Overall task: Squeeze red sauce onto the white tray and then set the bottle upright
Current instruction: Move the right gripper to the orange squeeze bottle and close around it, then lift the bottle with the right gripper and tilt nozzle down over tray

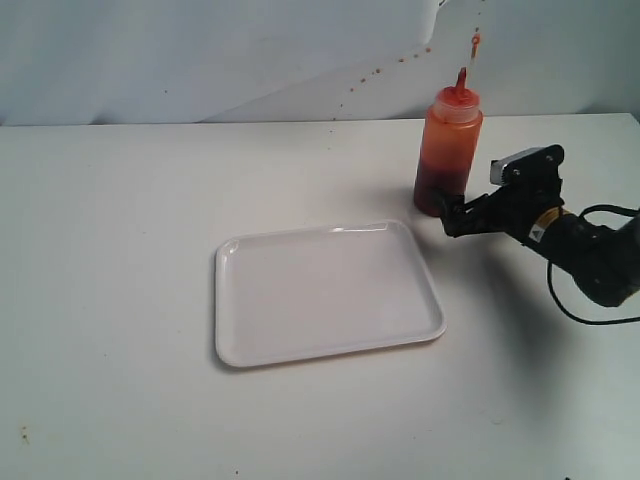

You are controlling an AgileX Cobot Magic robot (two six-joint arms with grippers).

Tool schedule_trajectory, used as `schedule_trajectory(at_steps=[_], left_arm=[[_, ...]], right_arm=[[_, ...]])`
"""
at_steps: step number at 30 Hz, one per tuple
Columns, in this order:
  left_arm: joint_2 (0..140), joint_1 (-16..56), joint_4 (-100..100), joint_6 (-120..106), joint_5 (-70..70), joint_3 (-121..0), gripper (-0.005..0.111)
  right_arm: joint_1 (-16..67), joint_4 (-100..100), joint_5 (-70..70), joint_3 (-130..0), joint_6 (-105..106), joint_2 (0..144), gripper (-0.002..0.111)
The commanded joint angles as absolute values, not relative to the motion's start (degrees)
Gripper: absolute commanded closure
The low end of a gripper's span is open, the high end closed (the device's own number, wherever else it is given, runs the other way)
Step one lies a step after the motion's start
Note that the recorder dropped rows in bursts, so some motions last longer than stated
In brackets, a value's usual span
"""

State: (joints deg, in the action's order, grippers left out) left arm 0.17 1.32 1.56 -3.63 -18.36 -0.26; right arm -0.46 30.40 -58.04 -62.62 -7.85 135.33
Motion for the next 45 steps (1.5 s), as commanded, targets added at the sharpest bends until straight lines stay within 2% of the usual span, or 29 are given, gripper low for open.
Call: schedule_trajectory(at_steps=[1,10,20,23,25,28,29,30,31,32,33,35,39,45], left_arm=[[0.00,1.61,2.06,-3.50,-18.00,0.00,0.107],[0.00,1.61,2.06,-3.50,-18.00,0.00,0.107],[0.00,1.61,2.06,-3.50,-18.00,0.00,0.107],[0.00,1.61,2.06,-3.50,-18.00,0.00,0.107],[0.00,1.61,2.06,-3.50,-18.00,0.00,0.107],[0.00,1.61,2.06,-3.50,-18.00,0.00,0.107],[0.00,1.61,2.06,-3.50,-18.00,0.00,0.107],[0.00,1.61,2.06,-3.50,-18.00,0.00,0.107],[0.00,1.61,2.06,-3.50,-18.00,0.00,0.107],[0.00,1.61,2.06,-3.50,-18.00,0.00,0.107],[0.00,1.61,2.06,-3.50,-18.00,0.00,0.107],[0.00,1.61,2.06,-3.50,-18.00,0.00,0.107],[0.00,1.61,2.06,-3.50,-18.00,0.00,0.107],[0.00,1.61,2.06,-3.50,-18.00,0.00,0.107]], right_arm=[[2.23,31.54,-54.58,-66.88,-8.16,137.08,0.003],[5.25,28.31,-49.70,-73.90,-7.60,140.25,0.003],[5.26,22.71,-48.88,-74.09,-7.34,141.52,0.003],[5.26,22.71,-48.78,-74.09,-7.34,141.52,0.007],[5.26,22.71,-48.74,-74.09,-7.34,141.52,0.015],[5.26,23.08,-48.60,-74.09,-7.34,141.52,0.037],[5.26,24.13,-48.60,-74.09,-7.34,141.52,0.052],[5.26,24.79,-48.60,-74.09,-7.34,141.52,0.060],[5.26,25.31,-48.60,-74.09,-7.34,141.52,0.075],[5.26,25.31,-48.60,-74.09,-7.34,141.52,0.082],[5.26,25.31,-48.60,-74.09,-7.34,141.52,0.097],[5.26,25.31,-48.92,-74.09,-7.50,141.52,0.108],[5.26,29.65,-55.86,-74.09,-7.50,141.23,0.108],[5.37,42.76,-56.11,-74.09,-11.49,134.26,0.108]])
